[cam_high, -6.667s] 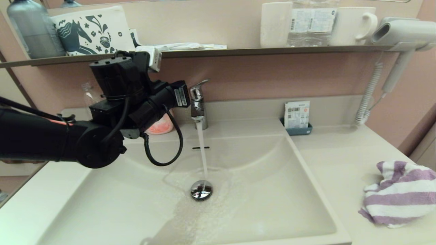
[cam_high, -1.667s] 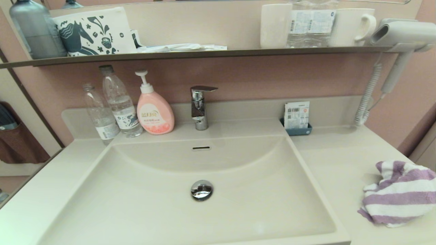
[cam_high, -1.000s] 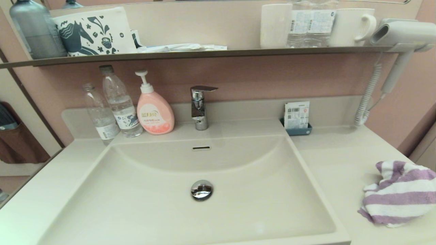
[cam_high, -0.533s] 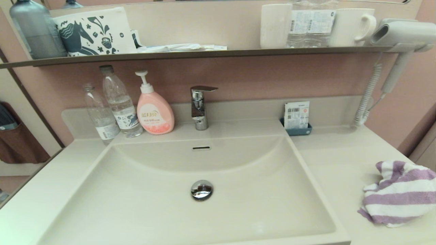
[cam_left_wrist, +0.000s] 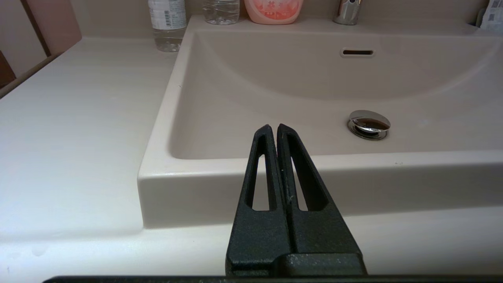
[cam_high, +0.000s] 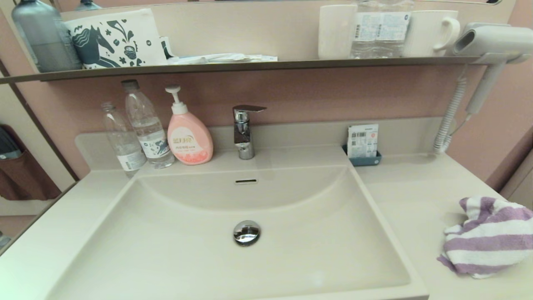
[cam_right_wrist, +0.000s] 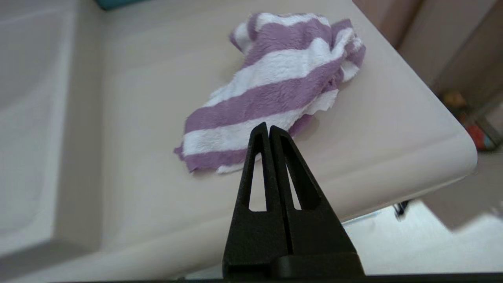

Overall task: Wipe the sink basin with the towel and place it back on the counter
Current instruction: Pick up the cloth

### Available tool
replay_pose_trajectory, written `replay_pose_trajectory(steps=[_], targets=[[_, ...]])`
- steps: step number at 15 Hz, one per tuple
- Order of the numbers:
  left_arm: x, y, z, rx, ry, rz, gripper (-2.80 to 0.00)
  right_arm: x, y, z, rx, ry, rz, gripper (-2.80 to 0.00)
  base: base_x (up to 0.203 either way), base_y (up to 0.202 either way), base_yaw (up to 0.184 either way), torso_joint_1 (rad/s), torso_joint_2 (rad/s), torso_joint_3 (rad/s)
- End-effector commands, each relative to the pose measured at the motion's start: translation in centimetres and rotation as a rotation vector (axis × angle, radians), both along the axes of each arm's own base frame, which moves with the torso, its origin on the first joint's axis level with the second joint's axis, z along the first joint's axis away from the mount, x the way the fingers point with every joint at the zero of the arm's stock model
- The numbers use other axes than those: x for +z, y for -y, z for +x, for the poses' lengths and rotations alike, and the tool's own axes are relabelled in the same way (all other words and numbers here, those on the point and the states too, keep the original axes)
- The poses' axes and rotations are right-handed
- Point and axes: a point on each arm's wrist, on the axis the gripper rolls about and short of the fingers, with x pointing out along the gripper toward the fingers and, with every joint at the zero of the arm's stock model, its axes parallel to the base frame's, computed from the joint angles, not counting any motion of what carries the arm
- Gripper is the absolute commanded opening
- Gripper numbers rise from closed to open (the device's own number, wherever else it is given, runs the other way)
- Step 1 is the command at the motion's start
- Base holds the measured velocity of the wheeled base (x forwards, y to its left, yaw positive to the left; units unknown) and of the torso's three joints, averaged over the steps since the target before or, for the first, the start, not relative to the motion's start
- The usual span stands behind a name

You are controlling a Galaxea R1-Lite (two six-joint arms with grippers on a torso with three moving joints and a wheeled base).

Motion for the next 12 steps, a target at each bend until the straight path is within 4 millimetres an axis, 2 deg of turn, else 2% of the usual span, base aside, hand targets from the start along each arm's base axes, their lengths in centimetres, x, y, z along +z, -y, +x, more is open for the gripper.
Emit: replay_pose_trajectory(steps=[1, 2, 3, 4, 5, 7, 8, 12], targets=[[0.0, 0.0, 0.0, 0.0, -0.001, 0.0, -2.8, -0.3, 0.4, 5.3, -0.049, -0.217, 0.007, -2.8, 0.0, 0.0, 0.0, 0.0, 0.0, 0.0], [0.0, 0.0, 0.0, -0.001, -0.001, 0.0, -2.8, 0.0, 0.9, 7.1, -0.095, -0.282, 0.009, -2.8, 0.0, 0.0, 0.0, 0.0, 0.0, 0.0], [0.0, 0.0, 0.0, -0.001, -0.001, 0.0, -2.8, 1.0, 1.5, 9.0, -0.141, -0.33, 0.011, -2.8, 0.0, 0.0, 0.0, 0.0, 0.0, 0.0], [0.0, 0.0, 0.0, -0.001, -0.001, -0.001, -2.8, 2.3, 1.9, 10.1, -0.17, -0.349, 0.012, -2.8, 0.0, 0.0, 0.0, 0.0, 0.0, 0.0], [0.0, 0.0, 0.0, -0.001, -0.001, -0.001, -2.8, 3.6, 2.2, 10.7, -0.189, -0.357, 0.011, 0.0, 0.0, 0.0, 0.0, 0.0, 0.0, 0.0], [0.0, 0.0, 0.0, -0.001, -0.001, -0.001, -2.8, 5.8, 2.5, 11.8, -0.203, -0.402, 0.003, 0.0, 0.0, 0.0, 0.0, 0.0, 0.0, 0.0], [0.0, 0.0, 0.0, -0.001, -0.001, -0.001, -2.8, 6.1, 2.7, 12.2, -0.196, -0.466, -0.013, 0.0, 0.0, 0.0, 0.0, 0.0, 0.0, 0.0], [0.0, 0.0, 0.0, -0.001, -0.001, -0.001, -2.8, 4.5, 3.3, 14.8, -0.117, -0.661, -0.119, 0.0, 0.0, 0.0, 0.0, 0.0, 0.0, 0.0]])
